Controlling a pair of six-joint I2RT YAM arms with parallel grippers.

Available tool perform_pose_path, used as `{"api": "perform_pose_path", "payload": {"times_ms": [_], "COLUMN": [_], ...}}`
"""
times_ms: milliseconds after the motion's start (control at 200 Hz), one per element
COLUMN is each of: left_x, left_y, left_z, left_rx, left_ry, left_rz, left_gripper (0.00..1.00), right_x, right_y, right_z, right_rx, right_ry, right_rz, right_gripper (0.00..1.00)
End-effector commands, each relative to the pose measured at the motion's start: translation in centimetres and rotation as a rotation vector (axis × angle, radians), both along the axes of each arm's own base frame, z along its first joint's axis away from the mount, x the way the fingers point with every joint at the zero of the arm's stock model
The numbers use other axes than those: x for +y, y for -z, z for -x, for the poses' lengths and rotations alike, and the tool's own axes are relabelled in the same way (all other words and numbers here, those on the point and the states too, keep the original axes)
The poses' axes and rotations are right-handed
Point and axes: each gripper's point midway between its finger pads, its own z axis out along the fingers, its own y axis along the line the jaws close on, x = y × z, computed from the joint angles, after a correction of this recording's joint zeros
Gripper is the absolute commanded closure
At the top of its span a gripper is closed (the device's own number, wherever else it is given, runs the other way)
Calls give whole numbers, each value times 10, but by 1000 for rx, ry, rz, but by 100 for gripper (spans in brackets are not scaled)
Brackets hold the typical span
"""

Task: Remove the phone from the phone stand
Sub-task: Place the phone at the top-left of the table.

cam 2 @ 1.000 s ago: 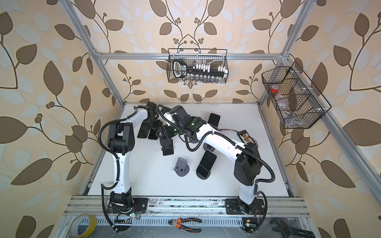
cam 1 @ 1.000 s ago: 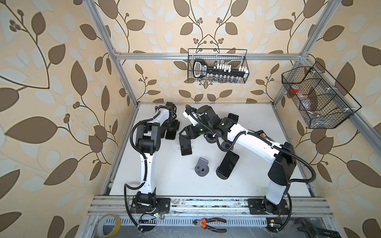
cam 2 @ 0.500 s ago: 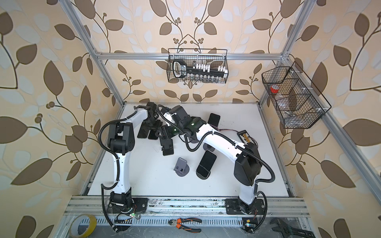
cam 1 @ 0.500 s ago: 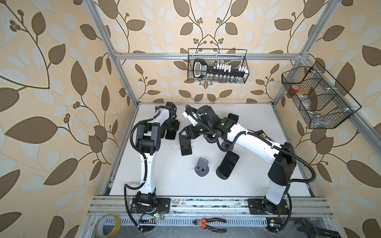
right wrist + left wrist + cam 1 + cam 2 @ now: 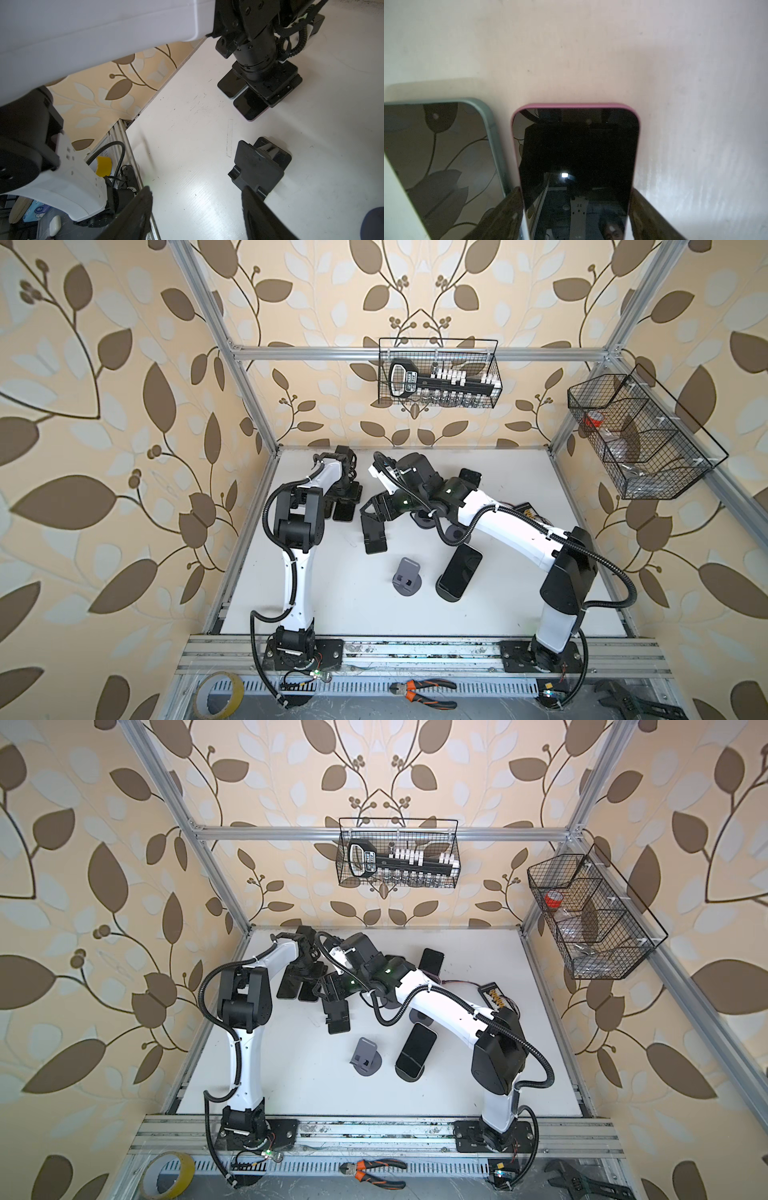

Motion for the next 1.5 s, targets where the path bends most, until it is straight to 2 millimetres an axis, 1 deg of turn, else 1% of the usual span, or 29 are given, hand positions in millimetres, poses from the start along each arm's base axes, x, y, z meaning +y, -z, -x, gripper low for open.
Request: {"api": "perform_pose_path", "payload": {"times_ms": [0, 350, 655, 795, 870, 981, 1166, 1266, 1396, 1496], "left_x": [2, 3, 5, 6, 5, 2, 2, 0, -5, -9], "left_y": [-36, -47, -50, -57, -66, -86, -117, -136, -167, -182], "left_z": [-4, -4, -5, -6, -7, -5, 9, 18, 29, 37], "left_rx": [-65, -89, -97, -117, -144, -199, -265, -290, -336, -359], "left_ry": [-17, -25, -30, -37, -33, -28, -40, -55, -66, -54], "left_rz": [-23, -23, -33, -34, -24, 1, 23, 53, 99, 127], "left_gripper": [22, 22, 22, 23, 23, 23, 23, 23, 23, 23], "right_x": [4, 5, 6, 5, 5, 5, 6, 9, 11, 10], "right_y": [2, -2, -5, -7, -12, -19, -32, -40, -54, -63], "right_z": [2, 4, 4, 4, 5, 8, 15, 23, 36, 48], "right_rx": [15, 12, 9, 8, 4, -4, -10, -13, -30, -42], "right_ry": [-9, -11, -11, -10, -10, -13, -14, -24, -29, -25], "right_rz": [4, -1, -4, -8, -14, -24, -48, -62, -80, -90], "right_gripper": [31, 31, 32, 32, 31, 31, 32, 32, 32, 32]}}
